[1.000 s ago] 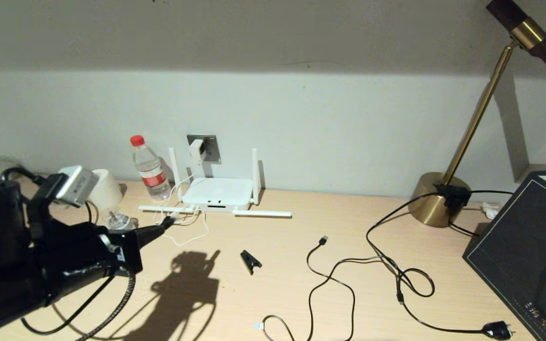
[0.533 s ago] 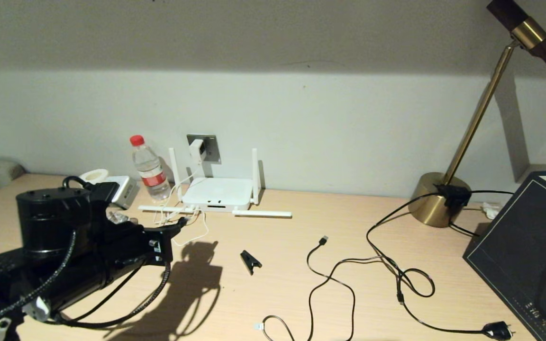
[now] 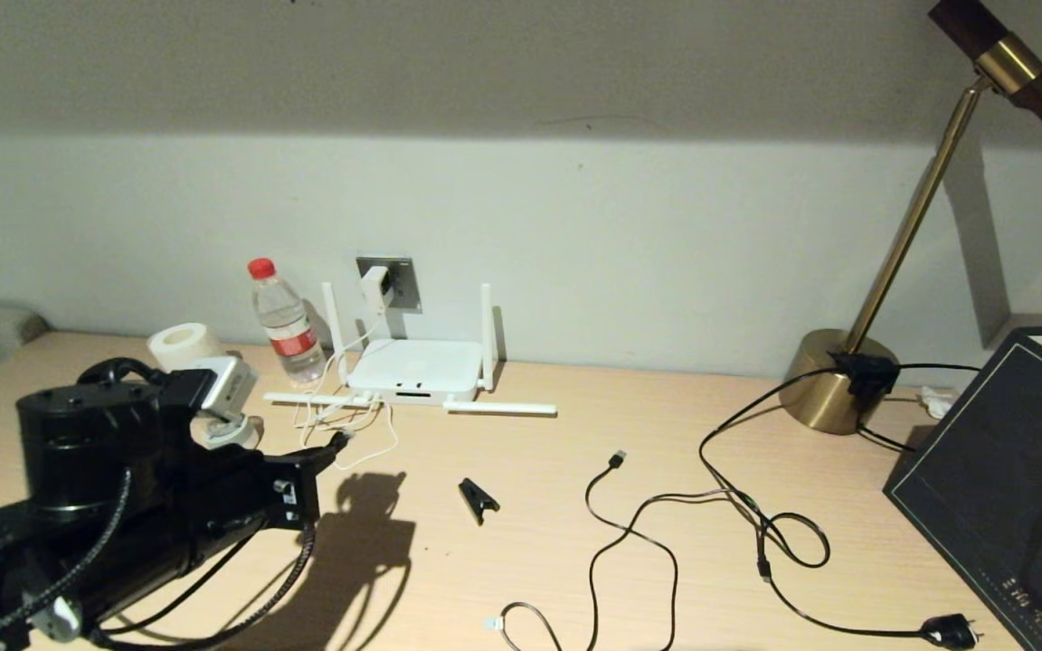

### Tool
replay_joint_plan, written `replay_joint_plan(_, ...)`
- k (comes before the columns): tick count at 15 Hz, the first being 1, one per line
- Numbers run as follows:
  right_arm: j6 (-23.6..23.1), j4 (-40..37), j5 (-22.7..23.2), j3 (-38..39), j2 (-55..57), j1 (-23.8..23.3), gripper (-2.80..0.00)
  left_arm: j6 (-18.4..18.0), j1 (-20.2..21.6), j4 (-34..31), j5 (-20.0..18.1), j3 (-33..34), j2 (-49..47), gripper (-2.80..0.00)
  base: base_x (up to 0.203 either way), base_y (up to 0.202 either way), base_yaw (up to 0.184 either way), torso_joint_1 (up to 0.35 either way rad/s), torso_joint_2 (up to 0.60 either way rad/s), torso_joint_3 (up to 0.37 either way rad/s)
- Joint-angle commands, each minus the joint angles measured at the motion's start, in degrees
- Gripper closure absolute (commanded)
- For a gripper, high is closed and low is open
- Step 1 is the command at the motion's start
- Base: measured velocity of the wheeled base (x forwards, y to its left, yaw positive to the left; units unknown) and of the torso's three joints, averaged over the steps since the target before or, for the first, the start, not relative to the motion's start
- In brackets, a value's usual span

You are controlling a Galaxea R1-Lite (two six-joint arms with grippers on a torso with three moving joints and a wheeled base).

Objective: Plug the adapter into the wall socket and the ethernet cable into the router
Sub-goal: Align cable and router interface

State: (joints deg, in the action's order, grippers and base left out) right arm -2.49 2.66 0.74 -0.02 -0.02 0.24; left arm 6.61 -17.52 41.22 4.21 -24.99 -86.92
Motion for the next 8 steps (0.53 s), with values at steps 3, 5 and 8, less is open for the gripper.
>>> replay_joint_plan(3,0.20,0.06,0.05,0.90,0.11,0.02,0.00,-0.01,0.03,1.40,0.01,2.58,0.79,0.00,0.000,0.000,0.000,0.000,0.00,0.000)
replay_joint_plan(5,0.14,0.06,0.05,0.92,0.11,0.02,0.00,0.06,0.36,1.36,-0.07,1.52,1.77,0.00,0.000,0.000,0.000,0.000,0.00,0.000)
replay_joint_plan(8,0.20,0.06,0.05,0.90,0.11,0.02,0.00,0.16,0.92,-0.13,-0.64,-2.23,4.35,0.00,0.000,0.000,0.000,0.000,0.00,0.000)
